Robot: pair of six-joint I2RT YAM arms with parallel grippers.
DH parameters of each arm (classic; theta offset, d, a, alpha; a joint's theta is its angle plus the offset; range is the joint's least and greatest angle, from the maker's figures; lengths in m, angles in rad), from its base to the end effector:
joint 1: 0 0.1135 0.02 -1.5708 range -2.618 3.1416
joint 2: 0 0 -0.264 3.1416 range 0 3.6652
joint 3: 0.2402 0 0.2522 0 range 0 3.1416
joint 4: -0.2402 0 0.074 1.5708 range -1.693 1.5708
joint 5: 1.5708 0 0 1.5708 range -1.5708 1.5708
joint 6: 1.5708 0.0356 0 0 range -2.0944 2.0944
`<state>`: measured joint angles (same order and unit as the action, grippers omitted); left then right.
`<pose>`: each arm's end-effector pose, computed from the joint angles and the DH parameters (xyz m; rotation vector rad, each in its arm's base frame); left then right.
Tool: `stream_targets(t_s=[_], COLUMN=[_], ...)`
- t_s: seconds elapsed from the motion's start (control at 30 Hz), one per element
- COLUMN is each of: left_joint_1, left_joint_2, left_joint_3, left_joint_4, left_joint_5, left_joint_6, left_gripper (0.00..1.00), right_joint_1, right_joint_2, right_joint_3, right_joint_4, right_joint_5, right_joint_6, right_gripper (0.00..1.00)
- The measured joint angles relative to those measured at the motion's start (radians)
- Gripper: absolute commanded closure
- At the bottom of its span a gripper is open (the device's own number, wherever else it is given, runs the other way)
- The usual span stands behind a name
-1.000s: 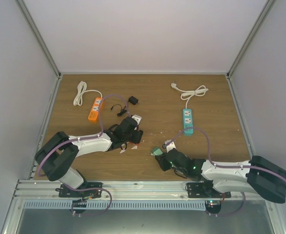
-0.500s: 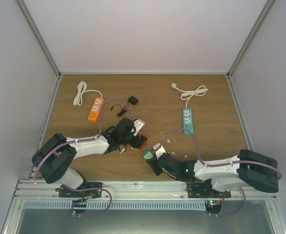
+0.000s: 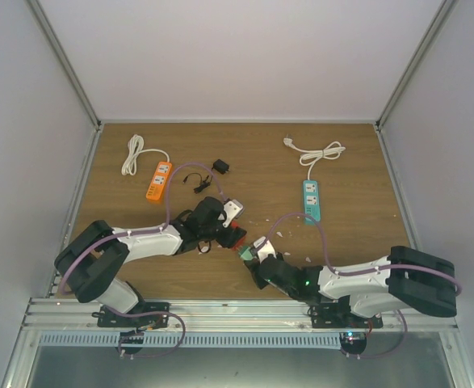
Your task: Insert the plug
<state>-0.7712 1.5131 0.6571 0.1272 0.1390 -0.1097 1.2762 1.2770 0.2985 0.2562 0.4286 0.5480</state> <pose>0.2061 -0.2072 0.1586 0.8388 2.2155 -0.6011 0.0751 0.1966 0.1261 -0.5954 2.1845 0.5047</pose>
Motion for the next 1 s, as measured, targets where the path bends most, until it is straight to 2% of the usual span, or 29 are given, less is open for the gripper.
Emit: stream_targets(t_s=[0.33, 1.0], left_joint_1=[-0.015, -0.016], left_joint_2=[0.001, 0.001], left_joint_3=[0.0, 0.0], left_joint_4=[0.001, 0.001], left_joint_5=[-0.001, -0.005], left_joint_6=[0.014, 0.017], left_gripper=[0.52, 0.52], right_joint_1=[-0.01, -0.059], right_joint_2=[0.0, 0.058], right_joint_3=[0.0, -0.006], right_joint_4=[0.012, 0.05], right_joint_5=[0.04, -0.016], right_joint_6=[-0.002, -0.02], right_gripper=[0.95, 0.96])
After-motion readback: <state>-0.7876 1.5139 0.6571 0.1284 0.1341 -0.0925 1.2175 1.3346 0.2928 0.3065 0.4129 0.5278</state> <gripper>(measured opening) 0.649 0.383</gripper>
